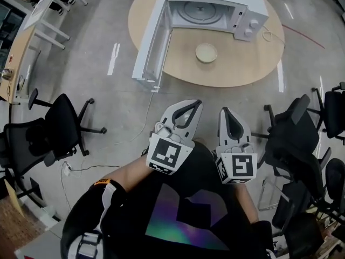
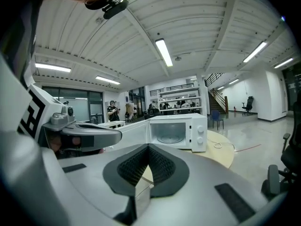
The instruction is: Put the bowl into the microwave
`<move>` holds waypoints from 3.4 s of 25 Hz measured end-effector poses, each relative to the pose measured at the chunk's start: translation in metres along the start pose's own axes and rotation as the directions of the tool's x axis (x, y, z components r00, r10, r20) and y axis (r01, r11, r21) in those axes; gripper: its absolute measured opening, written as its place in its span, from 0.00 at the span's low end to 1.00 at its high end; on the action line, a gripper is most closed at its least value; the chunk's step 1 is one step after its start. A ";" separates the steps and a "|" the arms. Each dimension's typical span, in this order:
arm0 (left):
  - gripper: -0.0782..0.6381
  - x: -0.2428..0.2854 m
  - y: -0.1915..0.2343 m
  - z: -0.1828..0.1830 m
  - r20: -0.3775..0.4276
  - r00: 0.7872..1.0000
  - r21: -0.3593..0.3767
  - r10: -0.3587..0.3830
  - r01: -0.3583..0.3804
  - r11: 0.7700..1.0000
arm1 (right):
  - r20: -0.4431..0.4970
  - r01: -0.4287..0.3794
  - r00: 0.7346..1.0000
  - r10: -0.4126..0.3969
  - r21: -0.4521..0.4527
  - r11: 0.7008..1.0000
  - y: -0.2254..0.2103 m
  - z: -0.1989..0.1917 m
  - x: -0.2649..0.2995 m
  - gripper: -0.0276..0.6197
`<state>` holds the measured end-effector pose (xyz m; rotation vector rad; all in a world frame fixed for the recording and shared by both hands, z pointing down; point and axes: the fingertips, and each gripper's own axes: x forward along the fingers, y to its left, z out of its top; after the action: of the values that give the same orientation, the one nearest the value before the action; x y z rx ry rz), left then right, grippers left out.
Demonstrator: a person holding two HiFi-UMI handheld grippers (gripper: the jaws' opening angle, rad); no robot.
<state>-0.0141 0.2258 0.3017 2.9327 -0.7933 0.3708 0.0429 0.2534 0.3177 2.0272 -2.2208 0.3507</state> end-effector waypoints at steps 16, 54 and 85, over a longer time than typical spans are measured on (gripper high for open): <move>0.17 0.048 -0.006 0.006 -0.017 0.999 -0.016 -0.035 0.035 0.999 | -0.032 0.040 0.999 -0.040 0.027 0.999 -0.041 0.001 0.004 0.07; 0.17 0.140 0.134 0.015 0.067 0.997 -0.108 -0.048 0.055 0.993 | -0.132 0.050 0.990 -0.057 -0.054 0.997 -0.066 0.030 0.164 0.07; 0.17 0.175 0.197 0.009 -0.006 0.993 -0.180 0.117 -0.116 0.977 | -0.163 -0.059 0.985 0.050 -0.050 0.997 -0.099 0.035 0.250 0.07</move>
<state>0.0347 -0.0301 0.3400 2.7287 -0.9487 0.2845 0.1183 -0.0048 0.3529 1.8423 -2.1665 0.4380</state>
